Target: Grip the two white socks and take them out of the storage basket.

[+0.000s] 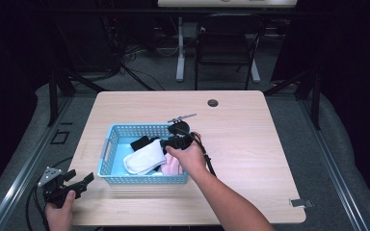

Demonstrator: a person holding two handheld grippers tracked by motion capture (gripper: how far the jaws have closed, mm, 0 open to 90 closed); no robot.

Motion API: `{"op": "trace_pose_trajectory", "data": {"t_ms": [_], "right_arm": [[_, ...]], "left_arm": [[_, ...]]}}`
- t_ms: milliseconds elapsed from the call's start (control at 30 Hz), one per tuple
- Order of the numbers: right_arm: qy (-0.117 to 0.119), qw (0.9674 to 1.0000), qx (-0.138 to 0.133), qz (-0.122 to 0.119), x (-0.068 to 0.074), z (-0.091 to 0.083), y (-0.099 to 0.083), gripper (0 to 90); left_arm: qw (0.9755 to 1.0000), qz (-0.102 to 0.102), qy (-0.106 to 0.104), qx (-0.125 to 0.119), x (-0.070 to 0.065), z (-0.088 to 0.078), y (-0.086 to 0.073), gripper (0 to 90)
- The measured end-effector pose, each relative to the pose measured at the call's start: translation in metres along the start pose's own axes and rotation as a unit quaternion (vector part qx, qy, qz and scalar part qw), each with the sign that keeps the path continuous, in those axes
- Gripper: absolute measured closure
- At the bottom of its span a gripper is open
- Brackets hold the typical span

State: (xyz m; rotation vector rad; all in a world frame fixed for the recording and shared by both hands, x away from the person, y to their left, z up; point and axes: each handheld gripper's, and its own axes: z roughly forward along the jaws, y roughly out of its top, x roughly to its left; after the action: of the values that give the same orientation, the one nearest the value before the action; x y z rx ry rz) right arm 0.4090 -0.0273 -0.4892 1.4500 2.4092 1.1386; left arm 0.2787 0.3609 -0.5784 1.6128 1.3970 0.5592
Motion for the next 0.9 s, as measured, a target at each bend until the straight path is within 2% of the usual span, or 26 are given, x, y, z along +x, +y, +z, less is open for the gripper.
{"op": "trace_pose_trajectory", "data": {"t_ms": [267,333,433,567,600,800,900], "right_arm": [[0.008,0.9984,0.04,0.04,0.001,0.025,0.004,62.5],[0.01,0.9977,0.056,0.038,0.001,0.031,0.005,63.2],[0.016,0.996,0.072,0.05,0.003,0.041,0.003,64.3],[0.006,0.9941,0.096,0.051,0.006,0.047,0.001,67.6],[0.007,0.9941,0.092,0.057,0.007,0.049,0.001,69.3],[0.009,0.9934,0.103,0.049,0.006,0.049,0.0,82.8],[0.018,0.9939,0.096,0.051,0.007,0.048,0.0,86.3]], "left_arm": [[1.0,0.001,-0.001,0.0,0.0,0.0,0.0,17.9],[1.0,0.001,-0.001,0.0,0.0,0.0,0.0,17.9],[1.0,0.001,-0.001,-0.001,0.0,0.0,0.0,17.9],[1.0,-0.003,-0.001,-0.003,0.001,0.0,0.0,17.9],[1.0,-0.003,-0.001,-0.005,0.001,0.0,0.0,17.9],[1.0,-0.003,-0.001,-0.003,0.0,0.0,0.0,17.9],[1.0,-0.003,-0.001,-0.002,0.001,0.0,0.0,17.9]]}}
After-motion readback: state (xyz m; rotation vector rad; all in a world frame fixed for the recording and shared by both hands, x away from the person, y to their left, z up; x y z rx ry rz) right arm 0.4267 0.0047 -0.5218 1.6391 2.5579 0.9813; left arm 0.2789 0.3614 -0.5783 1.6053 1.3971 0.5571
